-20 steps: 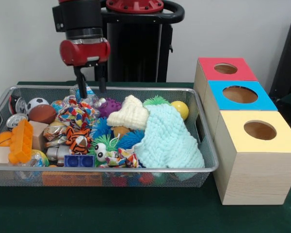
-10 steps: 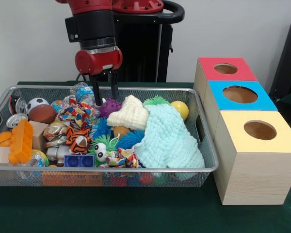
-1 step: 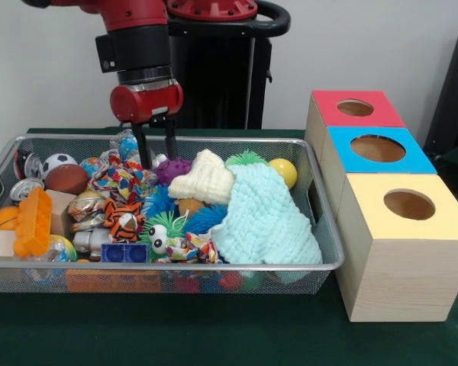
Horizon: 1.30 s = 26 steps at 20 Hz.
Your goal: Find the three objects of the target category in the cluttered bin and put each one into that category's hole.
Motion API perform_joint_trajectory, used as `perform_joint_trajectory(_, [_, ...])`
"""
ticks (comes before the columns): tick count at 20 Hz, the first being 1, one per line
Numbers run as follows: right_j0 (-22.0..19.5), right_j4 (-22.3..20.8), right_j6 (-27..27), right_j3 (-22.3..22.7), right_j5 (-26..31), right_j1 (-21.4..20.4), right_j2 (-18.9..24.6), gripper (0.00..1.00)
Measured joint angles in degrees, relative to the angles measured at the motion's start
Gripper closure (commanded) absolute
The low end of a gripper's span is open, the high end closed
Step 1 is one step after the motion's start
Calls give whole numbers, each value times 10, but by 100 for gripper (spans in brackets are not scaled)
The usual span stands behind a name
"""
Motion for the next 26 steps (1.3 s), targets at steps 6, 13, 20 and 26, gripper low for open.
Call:
perform_joint_trajectory(6, [-18, 2, 0, 5, 0, 3, 0, 0])
perform_joint_trajectory(13, [-43, 4, -3, 10, 0, 13, -4, 0])
perform_joint_trajectory(20, [-41, -17, -3, 10, 0, 34, -27, 0])
perform_joint_trajectory(26, [-35, -45, -3, 23, -9, 41, -42, 0])
